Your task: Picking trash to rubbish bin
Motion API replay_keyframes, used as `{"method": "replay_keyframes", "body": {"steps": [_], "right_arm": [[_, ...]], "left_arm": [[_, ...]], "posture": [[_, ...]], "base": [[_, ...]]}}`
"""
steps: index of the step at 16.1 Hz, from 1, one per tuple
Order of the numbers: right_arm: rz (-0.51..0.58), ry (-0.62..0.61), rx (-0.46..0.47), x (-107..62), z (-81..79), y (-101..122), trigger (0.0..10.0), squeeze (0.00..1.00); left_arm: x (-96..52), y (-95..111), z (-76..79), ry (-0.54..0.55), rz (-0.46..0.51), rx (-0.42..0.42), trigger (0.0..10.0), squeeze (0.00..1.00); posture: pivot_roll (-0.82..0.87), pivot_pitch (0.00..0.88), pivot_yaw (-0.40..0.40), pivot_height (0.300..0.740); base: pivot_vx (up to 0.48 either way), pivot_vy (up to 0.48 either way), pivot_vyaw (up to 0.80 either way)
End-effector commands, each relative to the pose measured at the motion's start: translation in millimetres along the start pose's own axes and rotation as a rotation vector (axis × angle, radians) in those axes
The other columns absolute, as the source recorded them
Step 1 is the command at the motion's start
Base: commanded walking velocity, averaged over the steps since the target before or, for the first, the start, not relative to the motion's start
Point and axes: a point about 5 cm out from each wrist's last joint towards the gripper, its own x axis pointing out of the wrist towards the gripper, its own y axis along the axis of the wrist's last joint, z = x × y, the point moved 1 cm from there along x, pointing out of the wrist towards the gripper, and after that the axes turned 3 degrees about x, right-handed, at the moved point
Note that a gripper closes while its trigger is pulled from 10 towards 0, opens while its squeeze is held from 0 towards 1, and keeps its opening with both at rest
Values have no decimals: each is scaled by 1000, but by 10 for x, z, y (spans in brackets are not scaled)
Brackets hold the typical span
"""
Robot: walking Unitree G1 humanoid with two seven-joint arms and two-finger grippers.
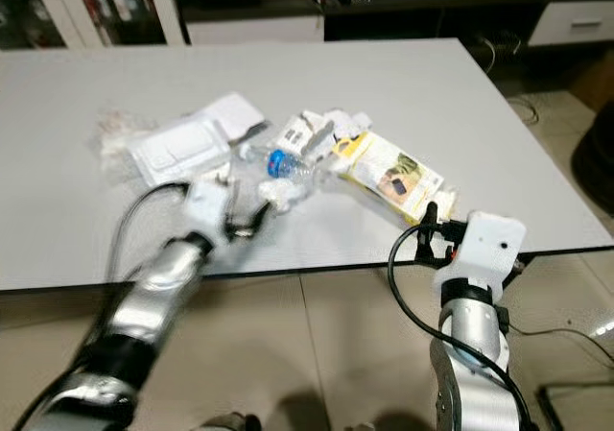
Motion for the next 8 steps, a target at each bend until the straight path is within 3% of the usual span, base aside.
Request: {"method": "replay_keyframes", "body": {"steps": [1, 8], "right_arm": [[-41, -4, -3, -4, 17, -62, 10000, 0], [-100, -2, -16, 4, 80, -135, 10000, 0]], "left_arm": [[-19, -42, -55, 34, -20, 7, 10000, 0], [-72, -65, -220, 75, -76, -7, 10000, 0]], "posture": [[88, 93, -4, 740], [110, 145, -5, 740]], "base": [[0, 0, 0], [0, 0, 0]]}}
